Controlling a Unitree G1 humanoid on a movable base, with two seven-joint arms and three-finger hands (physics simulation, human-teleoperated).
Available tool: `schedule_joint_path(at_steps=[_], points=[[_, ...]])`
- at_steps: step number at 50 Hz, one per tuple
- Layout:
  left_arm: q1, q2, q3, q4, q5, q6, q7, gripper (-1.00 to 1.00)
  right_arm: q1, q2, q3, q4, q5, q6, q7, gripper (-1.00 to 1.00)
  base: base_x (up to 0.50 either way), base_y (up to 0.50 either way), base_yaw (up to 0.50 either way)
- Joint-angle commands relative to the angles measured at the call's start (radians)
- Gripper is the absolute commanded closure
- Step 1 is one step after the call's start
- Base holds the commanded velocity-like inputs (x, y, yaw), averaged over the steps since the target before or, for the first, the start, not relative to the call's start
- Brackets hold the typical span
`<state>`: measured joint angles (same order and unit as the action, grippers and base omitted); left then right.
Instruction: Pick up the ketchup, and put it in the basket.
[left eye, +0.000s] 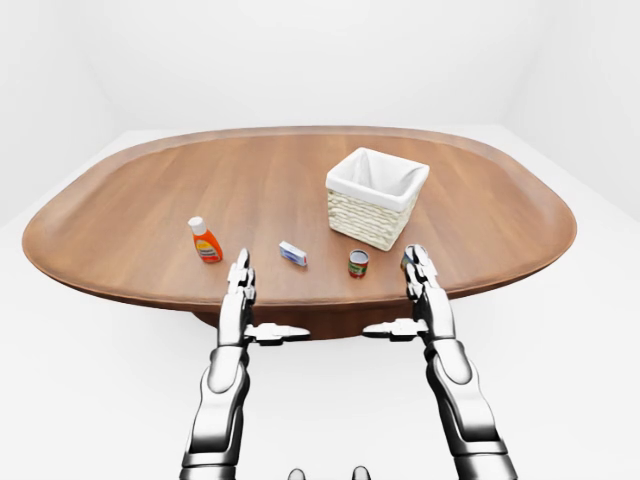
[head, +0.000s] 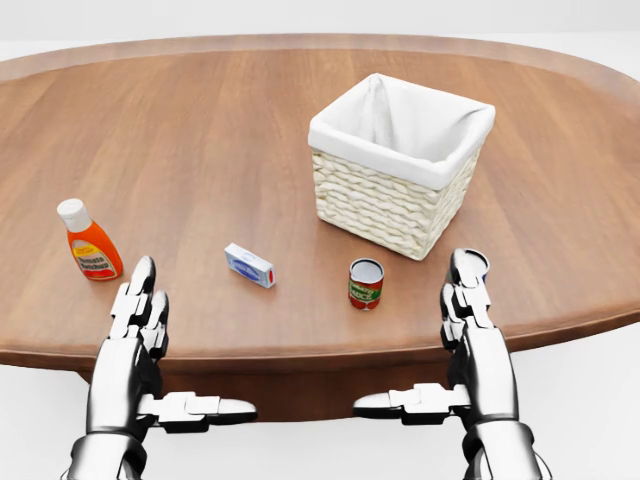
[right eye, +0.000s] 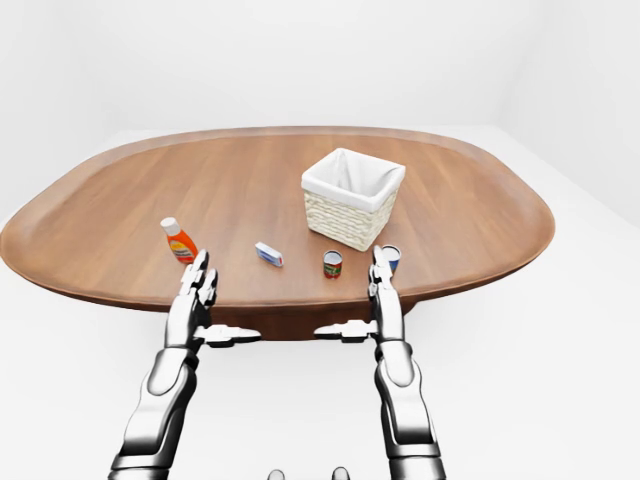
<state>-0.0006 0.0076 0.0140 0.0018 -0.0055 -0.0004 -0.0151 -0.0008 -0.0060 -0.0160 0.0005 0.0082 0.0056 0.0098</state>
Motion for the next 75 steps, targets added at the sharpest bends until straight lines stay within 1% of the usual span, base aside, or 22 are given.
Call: schedule_joint_path(at_steps=[1, 8, 11, 12, 13, 14, 15, 16, 19, 24, 25, 30, 37, 47, 53, 72, 75], points=[[0.001, 0.011, 0.021, 0.002, -0.006, -0.003, -0.024, -1.0, 0.001, -0.01, -0.024, -0.005, 0.013, 0.014, 0.011, -1.0, 0.0, 0.0, 0.0], [0.007, 0.011, 0.019, -0.011, -0.003, 0.003, -0.026, -1.0, 0.003, -0.01, -0.022, -0.011, 0.013, 0.017, 0.01, -1.0, 0.0, 0.0, 0.0], [0.011, 0.011, 0.018, -0.022, -0.002, 0.008, -0.027, -1.0, 0.009, -0.009, -0.019, -0.029, 0.011, 0.026, 0.008, -1.0, 0.0, 0.0, 0.0], [0.021, 0.01, 0.016, -0.044, 0.0, 0.015, -0.026, -1.0, 0.018, -0.008, -0.016, -0.055, 0.007, 0.039, 0.005, -1.0, 0.0, 0.0, 0.0], [0.049, 0.01, 0.012, -0.113, -0.002, 0.047, -0.033, -1.0, 0.035, -0.007, -0.01, -0.097, -0.009, 0.052, -0.004, -1.0, 0.0, 0.0, 0.0], [0.069, 0.01, 0.01, -0.165, -0.004, 0.069, -0.038, -1.0, 0.045, -0.005, -0.006, -0.122, -0.016, 0.061, -0.008, -1.0, 0.0, 0.0, 0.0], [0.083, 0.009, 0.009, -0.198, -0.004, 0.082, -0.043, -1.0, 0.052, -0.004, -0.004, -0.142, -0.017, 0.072, -0.007, -1.0, 0.0, 0.0, 0.0], [0.107, 0.009, 0.01, -0.264, -0.01, 0.088, -0.049, -1.0, 0.068, -0.002, 0.003, -0.183, -0.02, 0.082, -0.005, -1.0, 0.0, 0.0, 0.0], [0.162, 0.01, 0.027, -0.423, -0.031, 0.088, -0.071, -1.0, 0.117, 0.003, 0.025, -0.302, -0.043, 0.082, -0.007, -1.0, 0.0, 0.0, 0.0], [0.195, 0.006, 0.064, -0.534, -0.039, 0.088, -0.093, -1.0, 0.165, 0.006, 0.044, -0.434, -0.06, 0.082, -0.008, -1.0, 0.0, 0.0, 0.0], [0.202, 0.005, 0.078, -0.57, -0.054, 0.088, -0.102, -1.0, 0.181, 0.006, 0.05, -0.475, -0.066, 0.082, -0.01, -1.0, 0.0, 0.0, 0.0], [0.211, -0.004, 0.093, -0.566, -0.044, 0.088, -0.114, -1.0, 0.2, 0.006, 0.059, -0.522, -0.077, 0.082, -0.013, -1.0, 0.0, 0.0, 0.0], [0.209, -0.008, 0.092, -0.553, -0.025, 0.088, -0.118, -1.0, 0.195, 0.006, 0.06, -0.513, -0.085, 0.082, -0.02, -1.0, 0.0, 0.0, 0.0], [0.204, -0.012, 0.114, -0.564, -0.056, 0.088, -0.119, -1.0, 0.189, 0.007, 0.056, -0.491, -0.08, 0.082, -0.025, -1.0, 0.0, 0.0, 0.0], [0.213, -0.011, 0.106, -0.572, -0.047, 0.088, -0.125, -1.0, 0.198, 0.007, 0.051, -0.51, -0.07, 0.082, -0.017, -1.0, 0.0, 0.0, 0.0], [0.213, -0.012, 0.112, -0.577, -0.047, 0.088, -0.13, -1.0, 0.195, 0.007, 0.057, -0.505, -0.085, 0.082, -0.024, -1.0, 0.0, 0.49, 0.0], [0.206, -0.014, 0.119, -0.567, -0.058, 0.088, -0.125, -1.0, 0.19, 0.003, 0.071, -0.478, -0.132, 0.082, -0.041, -1.0, 0.0, 0.38, 0.0]])
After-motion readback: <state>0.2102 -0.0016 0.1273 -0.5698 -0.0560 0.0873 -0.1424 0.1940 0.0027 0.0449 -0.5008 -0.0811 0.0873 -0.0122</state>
